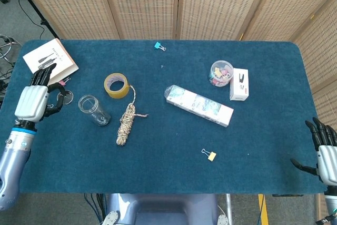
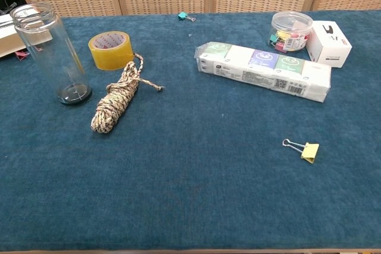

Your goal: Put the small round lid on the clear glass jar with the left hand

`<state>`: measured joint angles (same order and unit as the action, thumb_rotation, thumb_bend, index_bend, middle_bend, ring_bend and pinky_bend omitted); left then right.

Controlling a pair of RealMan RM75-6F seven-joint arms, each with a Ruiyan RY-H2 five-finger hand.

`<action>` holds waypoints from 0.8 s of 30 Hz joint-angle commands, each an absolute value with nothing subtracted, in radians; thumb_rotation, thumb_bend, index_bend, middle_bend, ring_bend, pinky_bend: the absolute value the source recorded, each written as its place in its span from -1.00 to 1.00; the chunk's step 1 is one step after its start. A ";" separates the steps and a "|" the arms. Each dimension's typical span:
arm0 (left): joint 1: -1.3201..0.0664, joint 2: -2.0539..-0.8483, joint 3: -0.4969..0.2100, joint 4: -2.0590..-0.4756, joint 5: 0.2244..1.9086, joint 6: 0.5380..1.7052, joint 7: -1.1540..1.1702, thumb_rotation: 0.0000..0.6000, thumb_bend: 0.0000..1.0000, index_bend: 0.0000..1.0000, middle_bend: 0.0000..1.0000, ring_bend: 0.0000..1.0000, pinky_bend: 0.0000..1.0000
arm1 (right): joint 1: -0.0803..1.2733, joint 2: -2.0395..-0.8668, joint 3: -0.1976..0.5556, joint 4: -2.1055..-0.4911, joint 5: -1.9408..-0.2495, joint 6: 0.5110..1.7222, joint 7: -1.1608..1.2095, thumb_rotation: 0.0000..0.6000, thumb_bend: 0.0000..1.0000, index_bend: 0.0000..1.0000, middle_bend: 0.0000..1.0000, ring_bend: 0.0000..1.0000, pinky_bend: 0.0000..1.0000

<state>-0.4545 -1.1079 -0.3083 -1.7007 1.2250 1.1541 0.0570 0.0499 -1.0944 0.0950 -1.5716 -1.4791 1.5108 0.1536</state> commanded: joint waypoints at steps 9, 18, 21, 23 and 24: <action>-0.505 -1.116 -0.311 -1.798 1.167 1.169 0.196 1.00 0.01 0.19 -1.00 -1.00 -1.00 | 0.043 -1.084 0.100 -1.573 -1.476 1.522 0.180 1.00 -1.00 -0.94 -1.00 -1.00 -1.00; -0.527 -1.145 -0.297 -1.767 1.129 1.155 0.205 1.00 0.01 0.19 -1.00 -1.00 -1.00 | 0.042 -1.080 0.101 -1.574 -1.476 1.523 0.191 1.00 -1.00 -0.95 -1.00 -1.00 -1.00; -0.535 -1.155 -0.291 -1.754 1.126 1.147 0.202 1.00 0.01 0.19 -1.00 -1.00 -1.00 | 0.043 -1.081 0.102 -1.574 -1.475 1.522 0.189 1.00 -1.00 -0.95 -1.00 -1.00 -1.00; -0.537 -1.159 -0.287 -1.752 1.128 1.146 0.197 1.00 0.01 0.19 -1.00 -1.00 -1.00 | 0.042 -1.081 0.102 -1.573 -1.473 1.522 0.189 1.00 -1.00 -0.95 -1.00 -1.00 -1.00; -0.538 -1.161 -0.285 -1.750 1.131 1.147 0.194 1.00 0.01 0.19 -1.00 -1.00 -1.00 | 0.043 -1.081 0.103 -1.574 -1.473 1.522 0.189 1.00 -1.00 -0.95 -1.00 -1.00 -1.00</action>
<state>-0.5370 -1.1596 -0.2864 -1.7512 1.1294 1.1469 0.1953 0.0425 -1.0809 0.1028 -1.5735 -1.4729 1.5218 0.1892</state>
